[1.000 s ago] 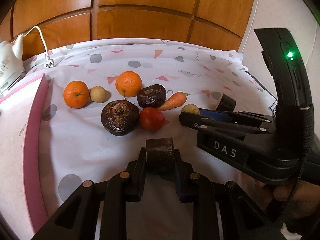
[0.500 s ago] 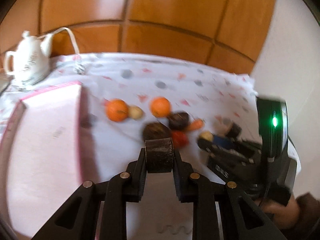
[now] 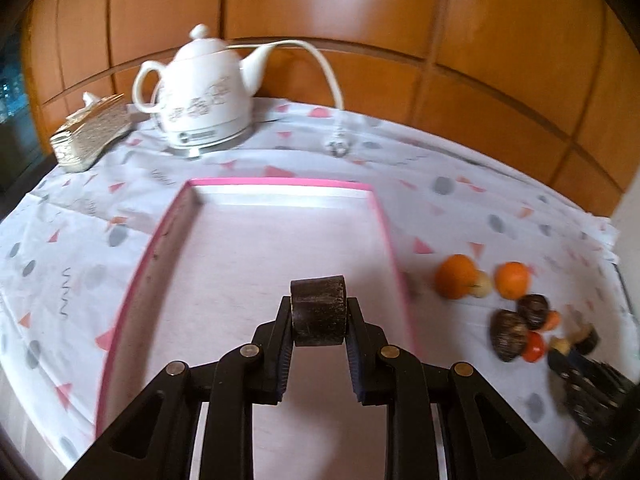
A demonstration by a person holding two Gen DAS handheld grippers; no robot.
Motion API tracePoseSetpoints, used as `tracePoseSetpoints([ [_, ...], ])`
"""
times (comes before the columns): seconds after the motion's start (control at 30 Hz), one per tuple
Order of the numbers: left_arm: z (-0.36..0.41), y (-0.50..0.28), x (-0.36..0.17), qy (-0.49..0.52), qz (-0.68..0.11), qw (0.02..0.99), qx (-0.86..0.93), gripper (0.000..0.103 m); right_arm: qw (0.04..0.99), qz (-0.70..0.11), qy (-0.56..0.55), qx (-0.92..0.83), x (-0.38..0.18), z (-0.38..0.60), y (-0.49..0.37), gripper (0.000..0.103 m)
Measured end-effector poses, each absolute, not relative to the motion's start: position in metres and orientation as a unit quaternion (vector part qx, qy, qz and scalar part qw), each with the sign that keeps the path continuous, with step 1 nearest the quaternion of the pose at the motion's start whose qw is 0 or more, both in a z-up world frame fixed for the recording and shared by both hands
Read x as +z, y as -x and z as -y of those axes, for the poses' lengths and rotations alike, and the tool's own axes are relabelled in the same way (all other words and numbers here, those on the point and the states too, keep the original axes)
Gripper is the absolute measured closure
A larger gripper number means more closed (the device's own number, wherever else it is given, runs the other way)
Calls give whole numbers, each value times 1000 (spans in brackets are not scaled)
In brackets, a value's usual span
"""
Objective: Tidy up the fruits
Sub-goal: 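Carry the slice into the pink tray and open the left tool while the right tool grasps the potato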
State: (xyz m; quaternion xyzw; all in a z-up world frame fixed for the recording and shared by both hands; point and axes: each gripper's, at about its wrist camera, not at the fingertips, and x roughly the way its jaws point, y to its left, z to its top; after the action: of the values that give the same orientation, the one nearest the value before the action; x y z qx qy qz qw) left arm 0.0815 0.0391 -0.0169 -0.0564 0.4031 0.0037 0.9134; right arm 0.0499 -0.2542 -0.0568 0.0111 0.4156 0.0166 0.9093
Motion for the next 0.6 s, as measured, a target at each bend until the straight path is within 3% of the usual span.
tracePoseSetpoints([
  [0.23, -50, -74, -21, 73, -405, 911, 20, 78, 907, -419, -23, 37, -54, 246, -41, 77],
  [0.4, -52, -64, -20, 80, -402, 912, 19, 64, 909, -414, -22, 46, -50, 238, -35, 77],
  [0.53, -56, -56, -19, 89, -401, 911, 23, 62, 909, -412, -18, 55, -47, 231, -31, 77],
  [0.6, -58, -53, -18, 89, -399, 912, 30, 53, 910, -409, -15, 64, -43, 225, -29, 77],
])
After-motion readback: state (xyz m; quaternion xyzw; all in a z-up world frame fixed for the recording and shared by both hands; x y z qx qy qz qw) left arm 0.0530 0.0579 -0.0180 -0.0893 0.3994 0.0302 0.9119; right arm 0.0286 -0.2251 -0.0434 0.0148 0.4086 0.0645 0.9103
